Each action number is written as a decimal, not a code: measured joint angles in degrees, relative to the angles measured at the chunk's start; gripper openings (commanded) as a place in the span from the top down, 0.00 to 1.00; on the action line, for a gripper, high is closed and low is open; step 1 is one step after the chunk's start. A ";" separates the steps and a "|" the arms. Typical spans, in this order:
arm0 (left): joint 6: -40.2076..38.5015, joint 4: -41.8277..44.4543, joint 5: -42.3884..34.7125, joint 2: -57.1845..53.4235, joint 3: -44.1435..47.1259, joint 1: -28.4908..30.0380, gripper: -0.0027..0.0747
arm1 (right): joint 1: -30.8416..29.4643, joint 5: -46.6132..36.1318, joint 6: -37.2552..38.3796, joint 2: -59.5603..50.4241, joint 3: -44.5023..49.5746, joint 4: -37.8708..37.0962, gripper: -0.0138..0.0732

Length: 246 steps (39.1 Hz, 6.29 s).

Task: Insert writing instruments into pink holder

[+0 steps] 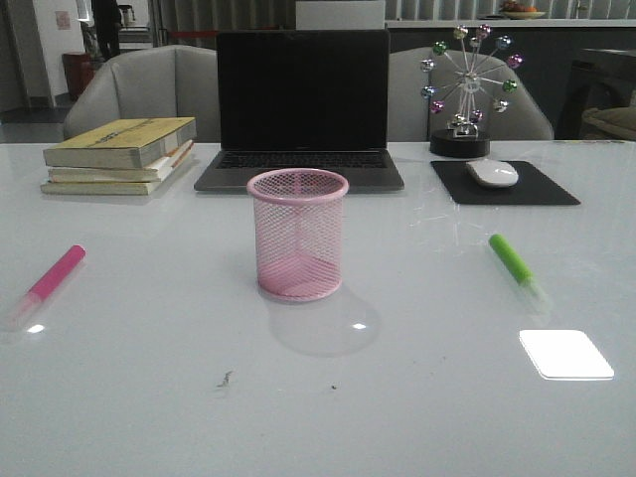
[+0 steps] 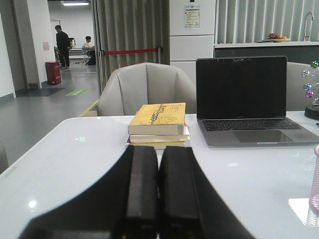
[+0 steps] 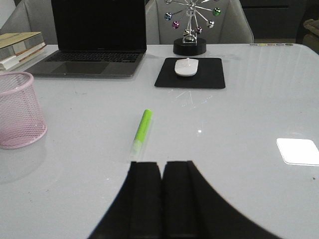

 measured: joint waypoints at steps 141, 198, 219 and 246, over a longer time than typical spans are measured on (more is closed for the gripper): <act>0.00 3.50 1.16 51.84 -34.19 0.00 0.44 | 0.00 -3.87 0.00 49.76 -31.27 -1.42 0.28; 0.00 3.50 0.34 51.84 -34.19 0.00 0.44 | 2.52 30.21 0.00 109.90 -82.86 -1.31 0.28; 0.00 3.50 0.34 51.84 -34.19 0.00 0.44 | 2.52 31.95 0.00 118.04 -83.34 1.61 0.28; 0.00 3.50 0.34 51.84 -34.19 0.00 0.44 | 3.33 30.84 -0.03 118.23 -84.16 2.18 0.78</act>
